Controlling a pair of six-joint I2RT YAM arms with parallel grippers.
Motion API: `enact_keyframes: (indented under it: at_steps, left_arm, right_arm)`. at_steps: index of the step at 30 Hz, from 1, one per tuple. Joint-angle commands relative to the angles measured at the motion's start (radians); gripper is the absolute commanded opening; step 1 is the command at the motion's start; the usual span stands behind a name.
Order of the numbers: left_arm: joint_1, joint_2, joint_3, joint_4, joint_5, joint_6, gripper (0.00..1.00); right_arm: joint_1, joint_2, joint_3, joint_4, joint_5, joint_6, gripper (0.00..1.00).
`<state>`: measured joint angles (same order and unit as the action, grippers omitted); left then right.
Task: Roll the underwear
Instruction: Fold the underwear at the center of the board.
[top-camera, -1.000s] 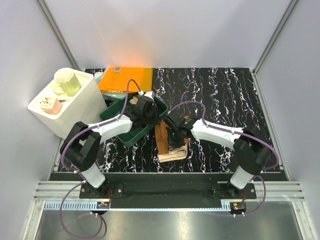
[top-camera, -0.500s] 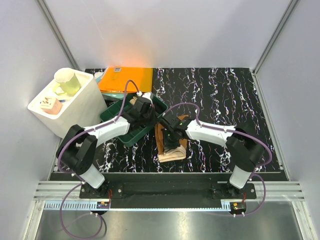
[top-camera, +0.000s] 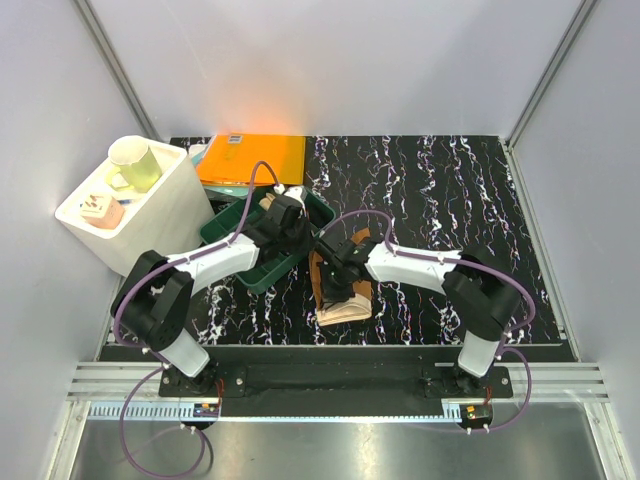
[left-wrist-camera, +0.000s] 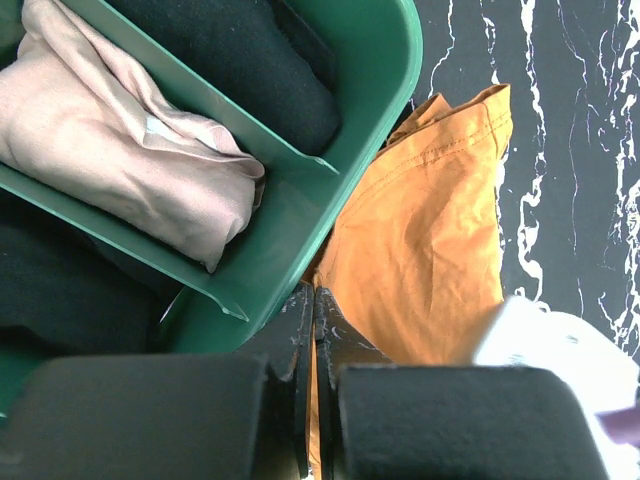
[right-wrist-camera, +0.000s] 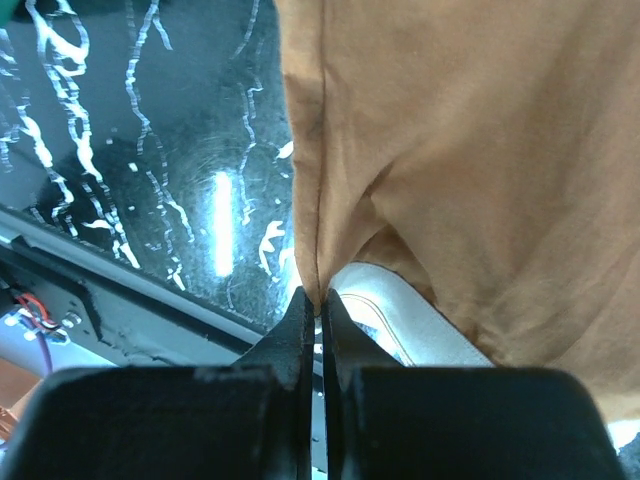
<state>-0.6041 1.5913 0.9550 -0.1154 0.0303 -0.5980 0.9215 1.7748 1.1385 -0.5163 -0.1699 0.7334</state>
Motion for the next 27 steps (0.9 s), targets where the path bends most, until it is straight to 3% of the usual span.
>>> enact_keyframes:
  at_steps: [1,9,19,27]
  left_arm:
    - [0.009,-0.004,0.013,-0.001,-0.07,0.033,0.0]
    - [0.01,-0.005,0.016,-0.007,-0.072,0.033,0.0]
    - [0.009,0.006,0.021,-0.01,-0.069,0.04,0.0]
    - [0.009,-0.001,0.021,-0.018,-0.07,0.043,0.0]
  right_arm:
    - [0.011,0.032,0.006,0.027,-0.019,0.008,0.0]
    - [0.011,0.057,-0.005,0.053,-0.037,0.011,0.02]
    - [0.016,-0.034,-0.02,0.044,-0.077,-0.008,0.42]
    - [0.023,-0.244,-0.049,0.013,-0.152,-0.014,0.61]
